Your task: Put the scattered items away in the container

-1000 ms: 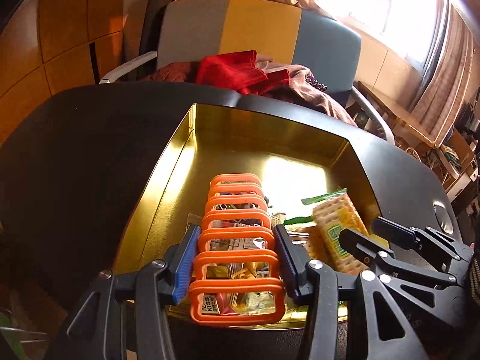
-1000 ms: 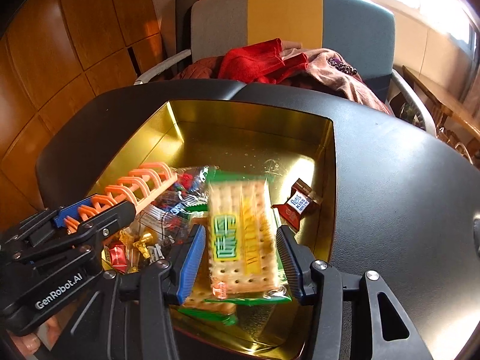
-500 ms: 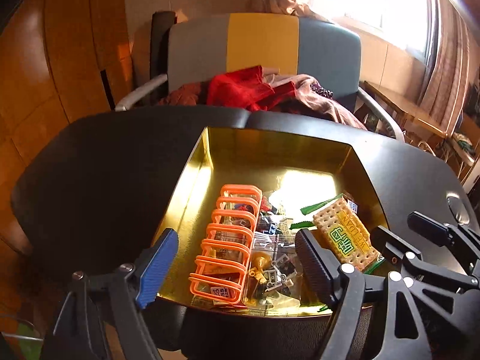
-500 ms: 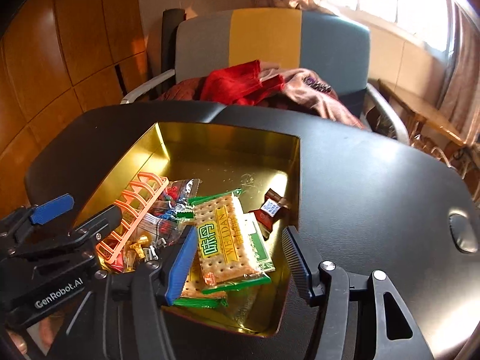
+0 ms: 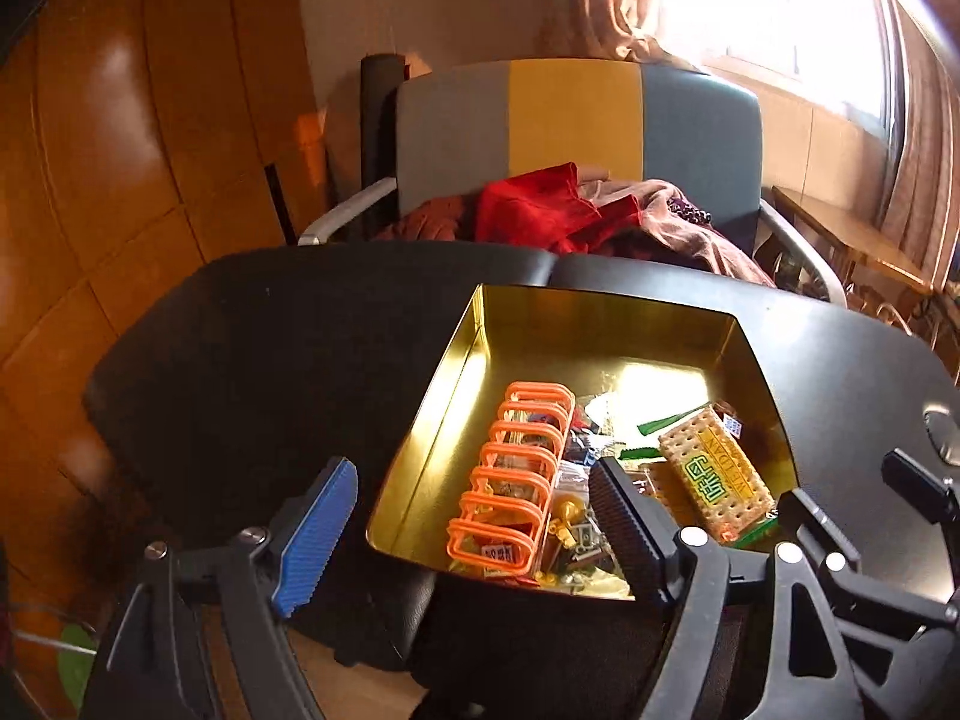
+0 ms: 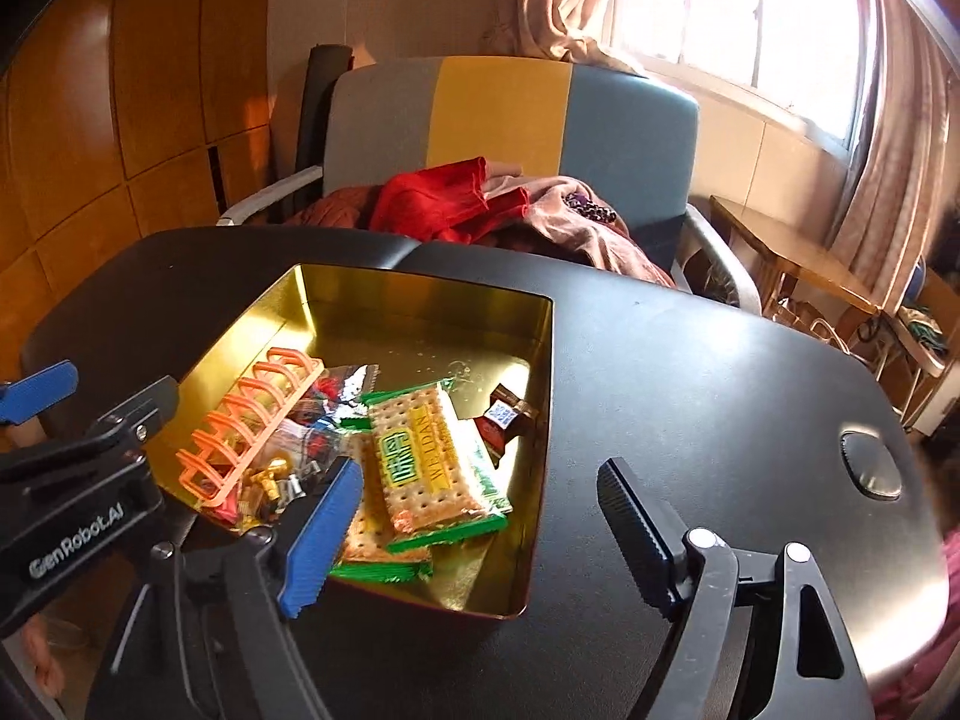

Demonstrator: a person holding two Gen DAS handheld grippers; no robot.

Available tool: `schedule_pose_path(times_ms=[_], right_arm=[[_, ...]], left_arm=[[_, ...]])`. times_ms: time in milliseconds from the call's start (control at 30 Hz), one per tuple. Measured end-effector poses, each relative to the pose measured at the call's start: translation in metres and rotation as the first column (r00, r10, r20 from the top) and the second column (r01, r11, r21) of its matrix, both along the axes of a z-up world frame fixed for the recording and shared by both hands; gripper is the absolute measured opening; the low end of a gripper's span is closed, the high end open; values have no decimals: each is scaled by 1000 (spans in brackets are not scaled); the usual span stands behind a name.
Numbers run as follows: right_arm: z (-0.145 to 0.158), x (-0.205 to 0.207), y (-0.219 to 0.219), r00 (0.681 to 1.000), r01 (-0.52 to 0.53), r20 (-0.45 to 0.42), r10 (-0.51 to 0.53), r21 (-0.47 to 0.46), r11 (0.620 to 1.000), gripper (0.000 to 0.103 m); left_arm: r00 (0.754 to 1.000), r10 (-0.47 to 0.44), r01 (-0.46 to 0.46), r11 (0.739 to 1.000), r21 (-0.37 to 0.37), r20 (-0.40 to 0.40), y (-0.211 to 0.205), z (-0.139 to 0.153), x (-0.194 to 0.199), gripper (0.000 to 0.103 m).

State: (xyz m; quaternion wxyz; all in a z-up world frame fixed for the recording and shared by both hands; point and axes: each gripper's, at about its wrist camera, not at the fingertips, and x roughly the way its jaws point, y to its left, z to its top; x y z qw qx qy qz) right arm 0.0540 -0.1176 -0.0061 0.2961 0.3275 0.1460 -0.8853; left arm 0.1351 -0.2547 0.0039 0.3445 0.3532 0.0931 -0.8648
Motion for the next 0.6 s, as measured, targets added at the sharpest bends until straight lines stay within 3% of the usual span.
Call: schedule_pose_path(times_ms=[600], right_arm=[[-4, 18, -10, 1000, -19, -16, 19, 41, 999, 86]], left_arm=[[1000, -3, 3, 998, 61, -11, -3, -10, 8, 80]])
